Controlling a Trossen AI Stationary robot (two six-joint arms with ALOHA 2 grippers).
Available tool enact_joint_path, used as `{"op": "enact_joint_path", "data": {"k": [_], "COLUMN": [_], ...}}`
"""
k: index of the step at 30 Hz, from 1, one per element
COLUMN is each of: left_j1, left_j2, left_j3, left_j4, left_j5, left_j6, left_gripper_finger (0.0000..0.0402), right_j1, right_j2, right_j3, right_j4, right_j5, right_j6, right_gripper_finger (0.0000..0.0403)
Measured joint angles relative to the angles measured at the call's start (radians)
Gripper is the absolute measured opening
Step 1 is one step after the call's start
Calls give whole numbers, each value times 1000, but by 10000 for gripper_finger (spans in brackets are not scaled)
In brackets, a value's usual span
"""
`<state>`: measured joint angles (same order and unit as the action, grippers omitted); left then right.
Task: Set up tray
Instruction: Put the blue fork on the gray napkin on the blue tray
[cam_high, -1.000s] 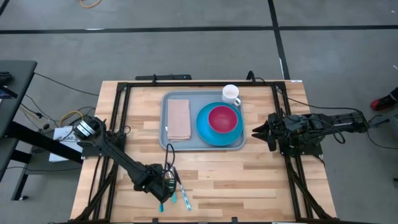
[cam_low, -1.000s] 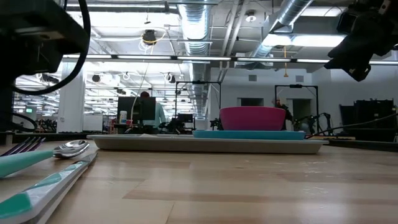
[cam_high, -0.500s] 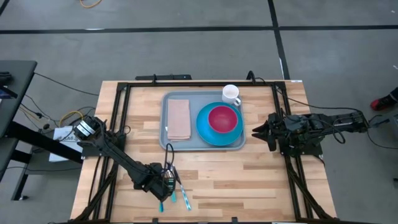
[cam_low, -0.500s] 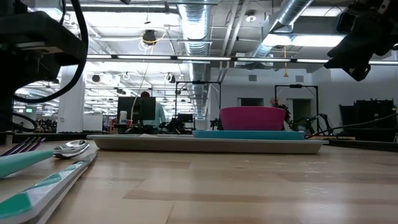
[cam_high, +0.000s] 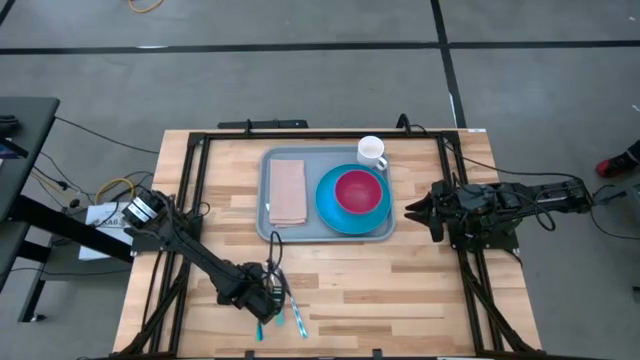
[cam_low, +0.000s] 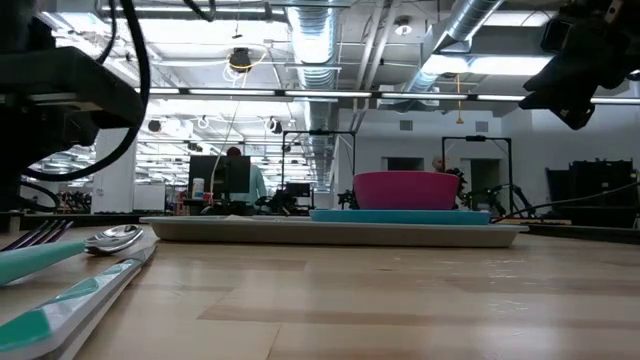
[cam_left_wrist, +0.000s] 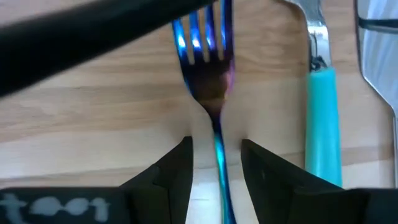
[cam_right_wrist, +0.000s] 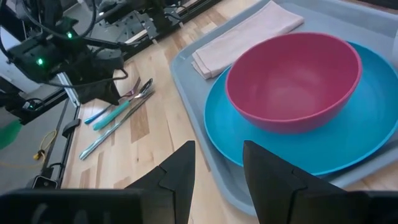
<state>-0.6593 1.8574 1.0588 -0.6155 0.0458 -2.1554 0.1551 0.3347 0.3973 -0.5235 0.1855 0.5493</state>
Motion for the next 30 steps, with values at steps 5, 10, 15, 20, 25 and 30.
{"op": "enact_joint_path", "data": {"k": [5,10,15,20,25,30], "left_j1": [8,11,10,10,11,11], "left_j2": [23,24,25,25,25,16], "left_j3": [79,85,84,84,92,123], "left_j4": [-123,-137,-144,-147,-155,-235], "left_j5": [-15,-7,-16,-13,-3,-14], "left_j6": [18,61,57,53,52,53], "left_gripper_finger": [128,116,57,8,4,2], "right_j1": [0,0,0,0,0,0], "right_j2": [0,0,0,0,0,0], "right_j3": [0,0,0,0,0,0], "right_j4": [10,11,14,14,14,13], "right_j5": [0,3,15,26,26,26], "right_j6": [1,1,1,2,1,1], "right_gripper_finger": [127,127,127,127,127,127]}}
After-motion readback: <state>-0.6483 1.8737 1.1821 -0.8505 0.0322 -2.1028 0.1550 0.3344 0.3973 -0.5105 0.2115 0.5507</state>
